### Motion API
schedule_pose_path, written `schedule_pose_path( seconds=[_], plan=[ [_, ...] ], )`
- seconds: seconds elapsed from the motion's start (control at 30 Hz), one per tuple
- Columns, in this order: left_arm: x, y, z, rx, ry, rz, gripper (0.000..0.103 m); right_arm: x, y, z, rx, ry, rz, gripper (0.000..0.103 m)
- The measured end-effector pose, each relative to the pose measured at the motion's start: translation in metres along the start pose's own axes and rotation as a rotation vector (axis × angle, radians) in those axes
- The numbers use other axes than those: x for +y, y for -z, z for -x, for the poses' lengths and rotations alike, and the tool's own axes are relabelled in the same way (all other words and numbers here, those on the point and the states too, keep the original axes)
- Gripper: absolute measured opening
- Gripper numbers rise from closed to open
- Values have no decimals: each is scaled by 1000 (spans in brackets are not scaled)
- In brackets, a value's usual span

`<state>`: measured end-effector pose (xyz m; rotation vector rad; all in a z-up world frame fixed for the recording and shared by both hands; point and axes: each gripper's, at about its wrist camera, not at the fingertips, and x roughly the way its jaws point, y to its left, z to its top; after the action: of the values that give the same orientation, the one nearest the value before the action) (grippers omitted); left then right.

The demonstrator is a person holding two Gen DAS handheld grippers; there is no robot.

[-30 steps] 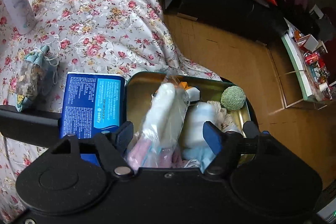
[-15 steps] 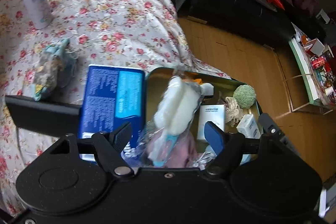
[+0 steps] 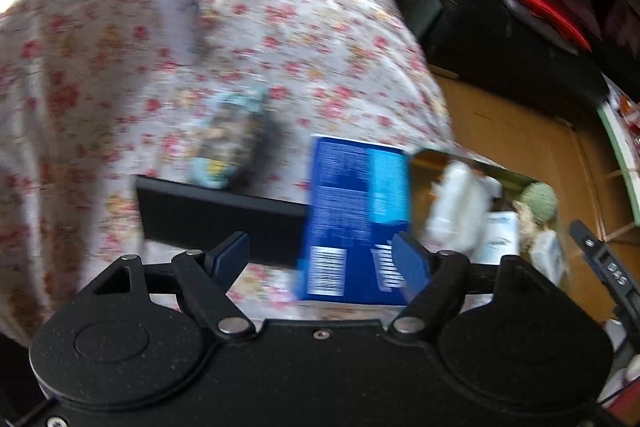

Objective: Organize soft objects
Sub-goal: 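Grasp the blue drawstring herbal sachet on the bedspread with the left tool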

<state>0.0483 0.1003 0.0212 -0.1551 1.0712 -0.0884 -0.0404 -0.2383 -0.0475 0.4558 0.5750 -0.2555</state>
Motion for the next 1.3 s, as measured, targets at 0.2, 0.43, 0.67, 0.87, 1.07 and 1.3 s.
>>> schedule_pose_path(
  seconds=[0.2, 0.43, 0.67, 0.87, 1.07, 1.3],
  plan=[
    [54, -5, 0, -24, -81, 84, 74, 7, 2, -1, 8, 20, 47, 68],
    [92, -33, -16, -36, -104, 124, 74, 15, 2, -7, 18, 44, 97, 68],
    [90, -63, -48, -31, -53, 62, 75, 17, 3, -11, 35, 58, 118, 68],
    [66, -79, -76, -15, -55, -69, 83, 18, 3, -13, 44, 60, 136, 68],
    [68, -90, -108, 61, -77, -104, 83, 18, 3, -13, 48, 57, 138, 68],
    [80, -92, -134, 117, -45, -68, 83, 20, 4, -17, 72, 50, 159, 68]
  ],
)
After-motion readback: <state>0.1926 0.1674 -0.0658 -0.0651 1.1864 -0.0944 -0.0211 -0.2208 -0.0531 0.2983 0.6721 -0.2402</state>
